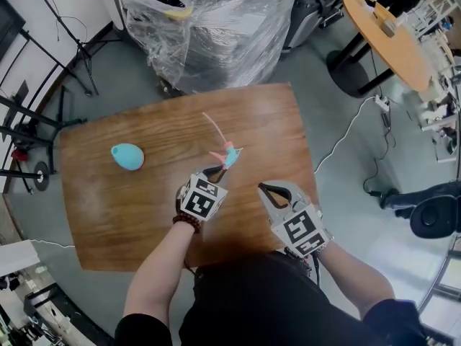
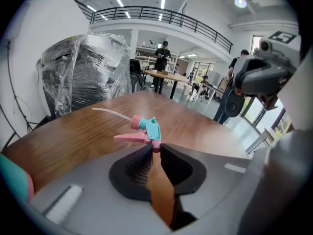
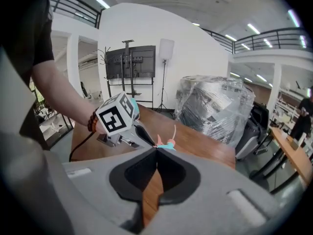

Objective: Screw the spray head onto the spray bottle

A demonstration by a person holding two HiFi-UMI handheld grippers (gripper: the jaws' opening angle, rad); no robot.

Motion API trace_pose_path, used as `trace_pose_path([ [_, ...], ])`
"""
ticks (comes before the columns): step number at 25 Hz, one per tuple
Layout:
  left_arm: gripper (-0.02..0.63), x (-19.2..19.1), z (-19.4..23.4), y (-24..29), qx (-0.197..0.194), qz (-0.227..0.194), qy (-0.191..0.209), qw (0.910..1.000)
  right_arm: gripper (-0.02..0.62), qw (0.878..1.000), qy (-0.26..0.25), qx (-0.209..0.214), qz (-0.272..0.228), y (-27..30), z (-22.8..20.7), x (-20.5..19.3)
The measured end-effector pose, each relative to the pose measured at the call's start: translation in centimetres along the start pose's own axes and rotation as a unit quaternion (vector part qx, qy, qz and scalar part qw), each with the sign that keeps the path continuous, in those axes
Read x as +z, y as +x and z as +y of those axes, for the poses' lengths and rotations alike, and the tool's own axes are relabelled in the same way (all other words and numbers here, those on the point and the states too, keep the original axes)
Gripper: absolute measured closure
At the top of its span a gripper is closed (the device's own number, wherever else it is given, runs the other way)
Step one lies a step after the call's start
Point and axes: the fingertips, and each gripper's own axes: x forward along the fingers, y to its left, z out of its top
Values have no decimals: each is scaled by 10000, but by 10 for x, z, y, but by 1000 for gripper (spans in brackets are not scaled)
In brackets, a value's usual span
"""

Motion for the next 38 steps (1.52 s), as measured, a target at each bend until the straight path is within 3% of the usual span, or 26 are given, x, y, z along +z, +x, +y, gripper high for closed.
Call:
trace_pose_path([
  [2,537,8,-7,-19,-168,-159,-250,9994,587,9990,-435,7,79,3,5,3],
  [3,537,11,-11,-29,-268,-227,-378,9987,517,9976,-680,17,124,5,8,4],
  [4,537,14,-15,-39,-374,-288,-492,9977,496,9953,-959,18,161,7,12,6],
  [7,537,21,-24,-68,-673,-446,-820,9934,456,9775,-2096,-89,220,10,23,19],
  [10,537,24,-24,-94,-910,-642,-1267,9857,425,9386,-3432,-256,237,13,34,33],
  [15,537,35,-34,-135,-1495,-858,-2004,9644,394,8576,-5121,-375,309,28,50,49],
  [18,537,37,-39,-153,-1693,-892,-2145,9578,393,8186,-5714,-427,405,38,54,56],
  [23,537,40,-48,-163,-1911,-975,-2295,9494,393,7718,-6321,-448,519,51,57,64],
  [27,537,40,-50,-173,-2043,-1024,-2332,9452,396,7531,-6538,-514,522,60,66,75],
  [33,535,37,-48,-176,-2067,-1138,-2346,9430,472,7331,-6746,-580,645,64,70,76],
  [36,534,35,-45,-178,-2089,-1181,-2355,9418,474,7361,-6717,-456,700,68,74,77],
  [38,531,37,-45,-182,-2076,-1236,-2243,9441,476,7526,-6526,-213,851,70,74,72],
])
